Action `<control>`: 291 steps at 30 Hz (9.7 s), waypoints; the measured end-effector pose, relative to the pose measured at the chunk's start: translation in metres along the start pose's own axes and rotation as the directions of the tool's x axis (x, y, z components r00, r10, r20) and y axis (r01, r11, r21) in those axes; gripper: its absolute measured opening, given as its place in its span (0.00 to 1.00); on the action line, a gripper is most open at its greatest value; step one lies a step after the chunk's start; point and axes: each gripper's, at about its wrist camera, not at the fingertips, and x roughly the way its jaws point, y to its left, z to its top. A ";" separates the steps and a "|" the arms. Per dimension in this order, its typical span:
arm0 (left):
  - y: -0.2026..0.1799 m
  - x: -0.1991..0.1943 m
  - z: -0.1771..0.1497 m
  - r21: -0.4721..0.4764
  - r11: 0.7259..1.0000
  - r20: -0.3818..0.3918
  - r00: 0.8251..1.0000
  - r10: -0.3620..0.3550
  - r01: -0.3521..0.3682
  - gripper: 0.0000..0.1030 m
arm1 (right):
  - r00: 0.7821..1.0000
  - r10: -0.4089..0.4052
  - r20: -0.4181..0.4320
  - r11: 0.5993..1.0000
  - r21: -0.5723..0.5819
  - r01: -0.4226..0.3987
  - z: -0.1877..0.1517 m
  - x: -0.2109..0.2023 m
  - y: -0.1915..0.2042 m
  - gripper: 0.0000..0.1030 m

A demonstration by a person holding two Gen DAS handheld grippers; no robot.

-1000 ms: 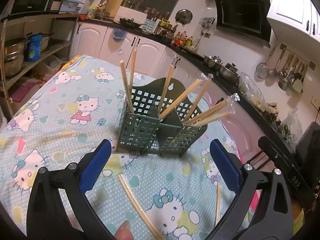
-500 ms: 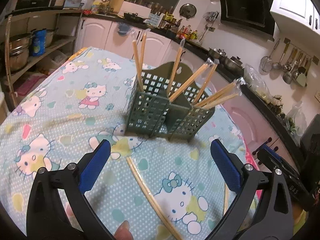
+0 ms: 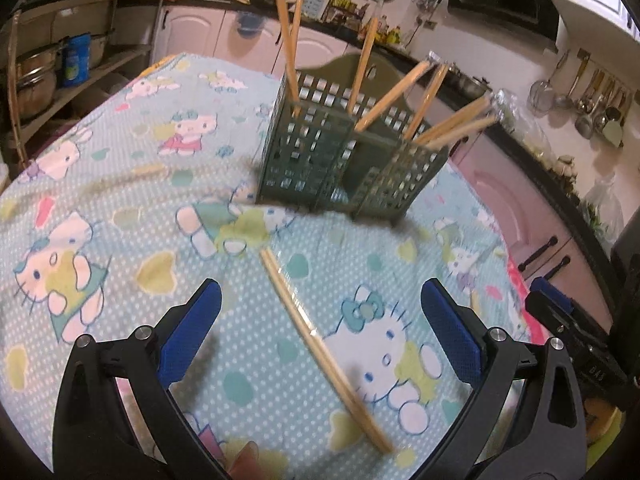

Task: Organize utensils
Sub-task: 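Move both open tools down to the last wrapped chopsticks on the sheet, then close the left tool on a wrapped chopstick while the right tool grasps another, then lift both held chopsticks and carry them above the green caddy, then lower both chopsticks into the caddy and open both tools, then pull both open tools back from the caddy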

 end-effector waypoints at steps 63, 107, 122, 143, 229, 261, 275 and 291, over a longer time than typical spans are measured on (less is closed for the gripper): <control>0.036 0.075 0.020 -0.141 0.980 -0.083 0.988 0.128 -0.139 0.16 | 0.976 -0.039 -0.213 0.982 0.173 0.077 -0.017 0.081 -0.057 0.12; -0.007 -0.063 0.054 -0.024 0.995 0.206 0.974 -0.092 0.099 0.02 | 0.982 0.185 0.039 0.983 -0.012 -0.185 0.060 0.003 0.058 0.05; -0.022 -0.078 0.073 0.032 0.994 0.250 0.962 -0.107 0.103 0.02 | 0.973 0.199 0.114 0.980 -0.029 -0.197 0.082 -0.010 0.066 0.05; -0.045 -0.079 0.126 0.123 0.989 0.304 0.946 -0.110 0.076 0.02 | 0.961 0.183 0.209 0.983 -0.060 -0.174 0.123 -0.024 0.069 0.05; -0.016 0.009 0.170 0.091 0.993 0.346 0.937 0.043 -0.079 0.12 | 0.973 0.060 0.222 0.997 -0.060 -0.048 0.157 0.097 0.049 0.06; -0.016 -0.046 0.114 0.112 0.988 0.263 0.962 0.073 -0.106 0.75 | 0.983 0.045 0.178 0.996 -0.085 -0.030 0.108 0.030 0.045 0.51; -0.014 -0.058 0.082 0.112 0.988 0.256 0.964 0.074 -0.106 0.89 | 0.986 0.031 0.166 0.998 -0.052 -0.022 0.080 0.008 0.042 0.80; -0.006 -0.062 0.047 0.090 0.989 0.244 0.966 0.090 -0.115 0.89 | 0.990 0.001 0.141 1.000 -0.028 0.003 0.045 -0.005 0.037 0.85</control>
